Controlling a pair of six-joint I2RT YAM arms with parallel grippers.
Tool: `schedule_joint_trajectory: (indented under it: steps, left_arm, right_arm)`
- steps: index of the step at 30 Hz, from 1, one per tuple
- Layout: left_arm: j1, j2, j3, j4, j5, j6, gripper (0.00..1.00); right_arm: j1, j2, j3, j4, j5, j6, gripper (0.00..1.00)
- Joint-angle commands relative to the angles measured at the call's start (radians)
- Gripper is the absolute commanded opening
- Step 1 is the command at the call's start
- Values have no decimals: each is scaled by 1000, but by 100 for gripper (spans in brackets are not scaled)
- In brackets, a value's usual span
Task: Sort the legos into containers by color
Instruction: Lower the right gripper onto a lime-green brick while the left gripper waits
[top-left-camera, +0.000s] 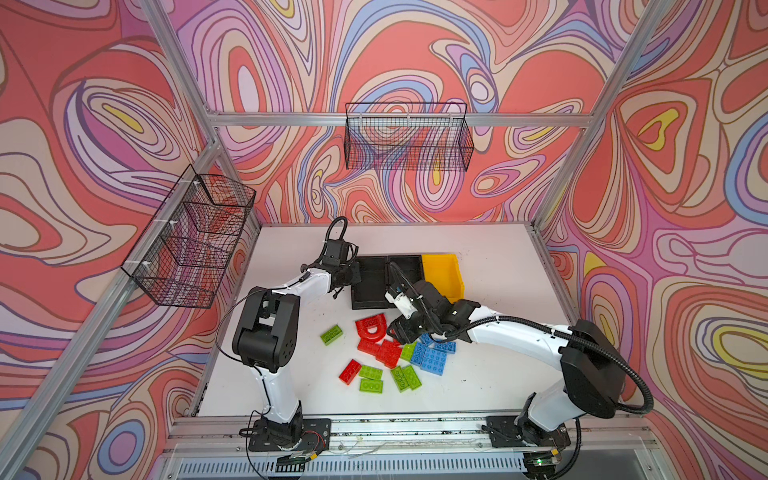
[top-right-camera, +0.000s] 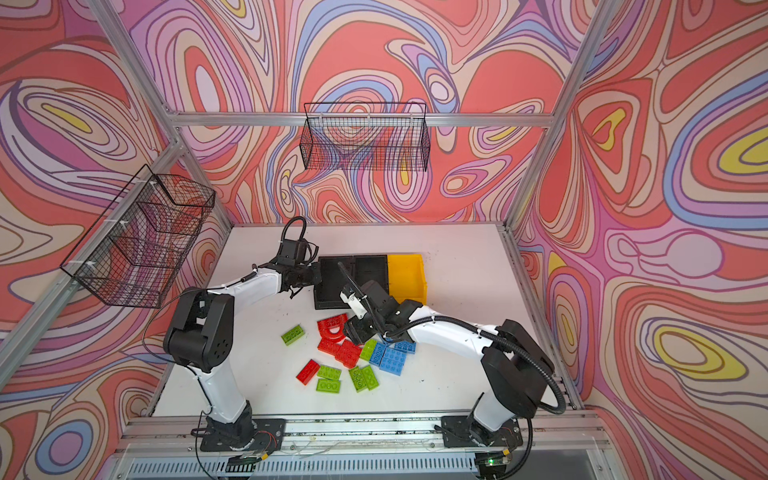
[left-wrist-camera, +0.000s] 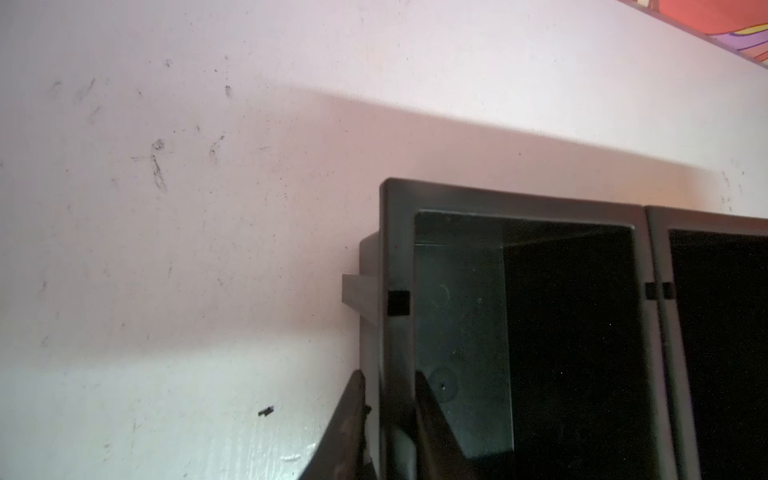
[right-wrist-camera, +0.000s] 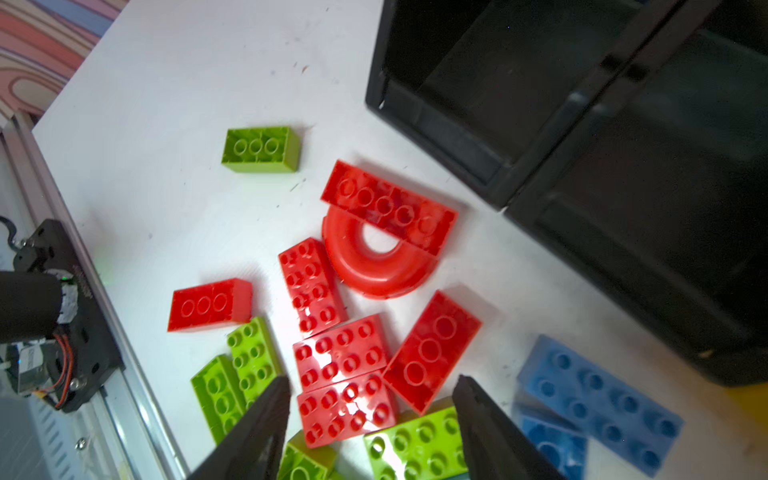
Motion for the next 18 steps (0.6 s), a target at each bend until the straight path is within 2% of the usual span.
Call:
schedule_joint_trajectory:
  steps: [1, 6, 11, 18]
  left_arm:
    - [10, 21, 26, -42, -9, 13, 22]
    - [10, 35, 31, -34, -4, 13, 12]
    - [12, 43, 39, -42, -1, 16, 12]
    - [13, 48, 49, -39, -13, 10, 11]
  right_arm:
    - [83, -18, -24, -86, 47, 68, 68]
    - [170, -20, -70, -73, 111, 171, 64]
    - [212, 6, -105, -43, 155, 259, 57]
    - [251, 6, -122, -66, 180, 309, 57]
